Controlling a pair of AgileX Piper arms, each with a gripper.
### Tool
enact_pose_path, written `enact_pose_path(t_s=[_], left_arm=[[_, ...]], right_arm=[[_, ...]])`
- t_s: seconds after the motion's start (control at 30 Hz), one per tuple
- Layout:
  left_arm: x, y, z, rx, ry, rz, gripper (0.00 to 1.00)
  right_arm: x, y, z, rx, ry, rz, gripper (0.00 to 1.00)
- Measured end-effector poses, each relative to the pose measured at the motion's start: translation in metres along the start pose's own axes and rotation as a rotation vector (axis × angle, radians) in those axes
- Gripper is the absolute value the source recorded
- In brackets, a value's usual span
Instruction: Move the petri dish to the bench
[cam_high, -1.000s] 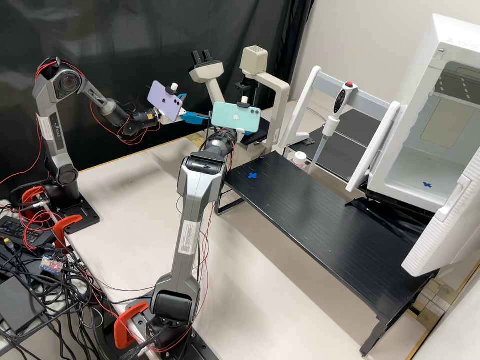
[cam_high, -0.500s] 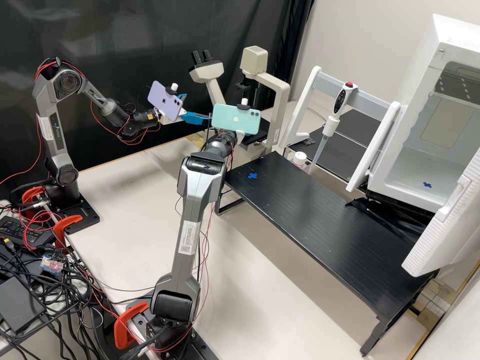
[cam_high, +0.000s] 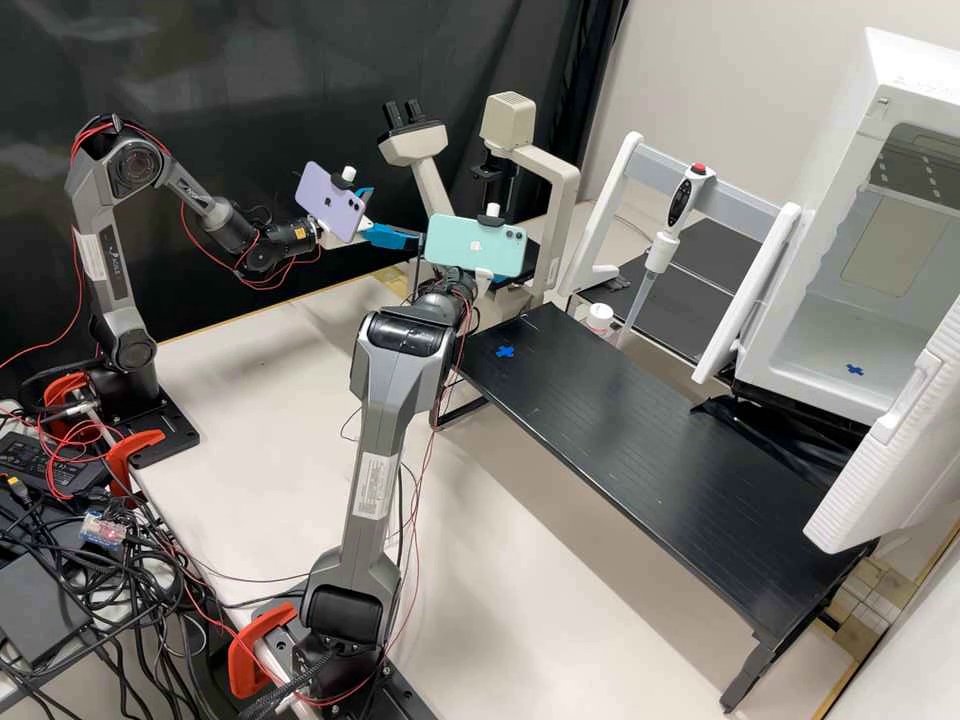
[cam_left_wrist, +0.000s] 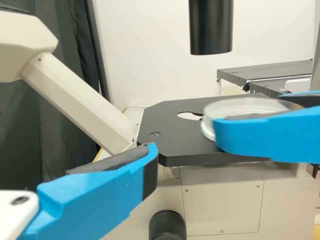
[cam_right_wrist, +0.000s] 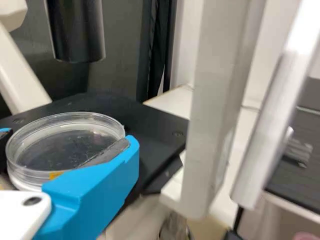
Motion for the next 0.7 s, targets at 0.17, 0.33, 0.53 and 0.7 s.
enact_pose_path(t_s=[0.17,0.33,0.53,0.7], left_arm=[[0.000,0.000,0.000,0.000,0.000,0.000,1.00],[0.000,0.000,0.000,0.000,0.000,0.000,1.00],[0.000,0.000,0.000,0.000,0.000,0.000,1.00],[0.000,0.000,0.000,0.000,0.000,0.000,1.00]], right_arm=[[-0.028,0.004,0.008,0.015,0.003,0.021,0.00],[-0.061,0.008,0.020,0.017,0.004,0.060,0.00],[-0.096,0.014,0.042,0.011,0.012,0.140,0.00],[-0.124,0.015,0.067,0.012,-0.005,0.194,0.00]])
